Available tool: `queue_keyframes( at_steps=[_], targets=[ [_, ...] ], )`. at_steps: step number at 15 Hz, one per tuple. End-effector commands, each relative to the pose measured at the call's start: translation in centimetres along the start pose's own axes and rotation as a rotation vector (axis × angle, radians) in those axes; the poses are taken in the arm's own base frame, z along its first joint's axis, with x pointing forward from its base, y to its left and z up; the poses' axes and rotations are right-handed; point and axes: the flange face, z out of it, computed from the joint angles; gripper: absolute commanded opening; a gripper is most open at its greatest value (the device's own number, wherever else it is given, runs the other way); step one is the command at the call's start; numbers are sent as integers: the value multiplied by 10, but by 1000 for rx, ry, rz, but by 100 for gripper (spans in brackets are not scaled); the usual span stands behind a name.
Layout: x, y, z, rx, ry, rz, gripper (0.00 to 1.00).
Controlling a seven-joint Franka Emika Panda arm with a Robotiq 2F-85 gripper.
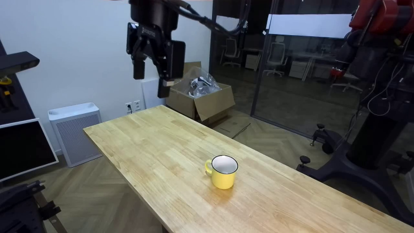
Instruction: Move the cup to the left
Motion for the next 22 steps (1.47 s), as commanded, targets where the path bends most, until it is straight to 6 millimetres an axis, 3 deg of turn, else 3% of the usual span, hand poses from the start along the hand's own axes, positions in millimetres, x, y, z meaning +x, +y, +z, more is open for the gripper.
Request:
queue_keyframes(
  at_steps=[1,5,10,19,20,22],
  targets=[
    [17,26,1,-155,116,36,100],
    [38,60,13,-246,244,57,100],
    [68,84,45,-152,253,112,100],
    [122,95,116,-210,97,92,100],
    [102,96,111,-188,126,90,100],
    [113,96,122,-197,106,79,100]
  ],
)
